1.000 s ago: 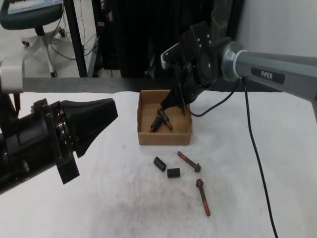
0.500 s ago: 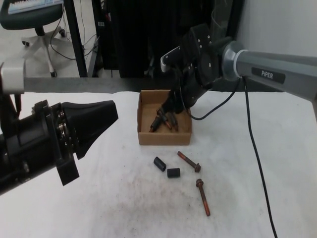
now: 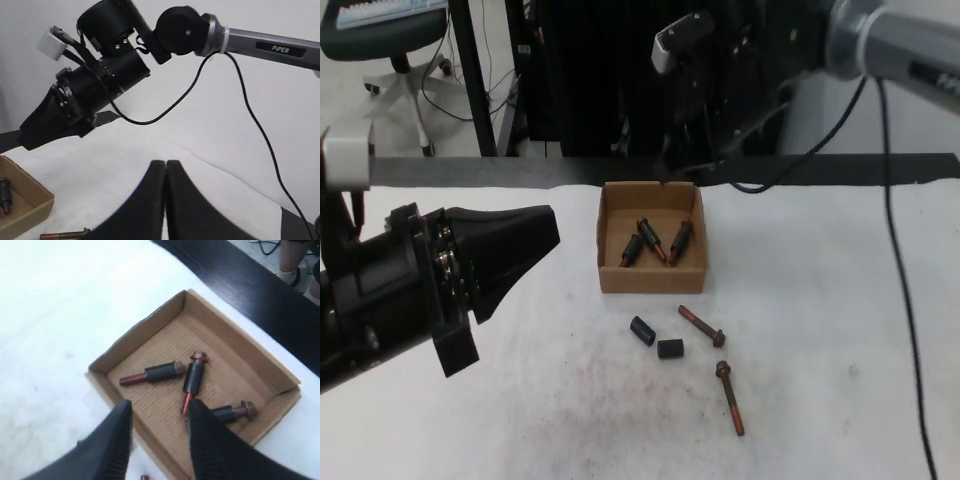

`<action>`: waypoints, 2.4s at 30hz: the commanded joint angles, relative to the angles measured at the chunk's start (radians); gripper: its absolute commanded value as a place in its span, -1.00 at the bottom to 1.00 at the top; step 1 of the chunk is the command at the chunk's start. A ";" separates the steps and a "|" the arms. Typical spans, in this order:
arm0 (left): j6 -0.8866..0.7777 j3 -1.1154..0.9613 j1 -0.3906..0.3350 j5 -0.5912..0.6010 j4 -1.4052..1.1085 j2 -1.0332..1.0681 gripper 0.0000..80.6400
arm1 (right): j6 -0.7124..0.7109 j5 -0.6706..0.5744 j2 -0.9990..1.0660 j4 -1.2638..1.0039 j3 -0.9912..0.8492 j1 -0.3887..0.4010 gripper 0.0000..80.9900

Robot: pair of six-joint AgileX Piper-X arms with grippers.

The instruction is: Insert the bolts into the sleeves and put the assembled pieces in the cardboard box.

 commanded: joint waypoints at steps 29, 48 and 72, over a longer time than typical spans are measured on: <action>0.156 -0.003 0.001 0.007 0.141 -0.010 -0.99 | -0.605 0.027 0.123 0.180 0.148 0.171 -0.13; 0.159 -0.003 0.001 0.007 0.143 -0.021 -0.99 | -0.680 0.093 0.135 0.151 0.148 0.110 -0.13; 0.162 -0.003 0.001 0.007 0.143 -0.021 -0.99 | -0.680 0.085 0.177 0.107 0.162 0.127 -0.16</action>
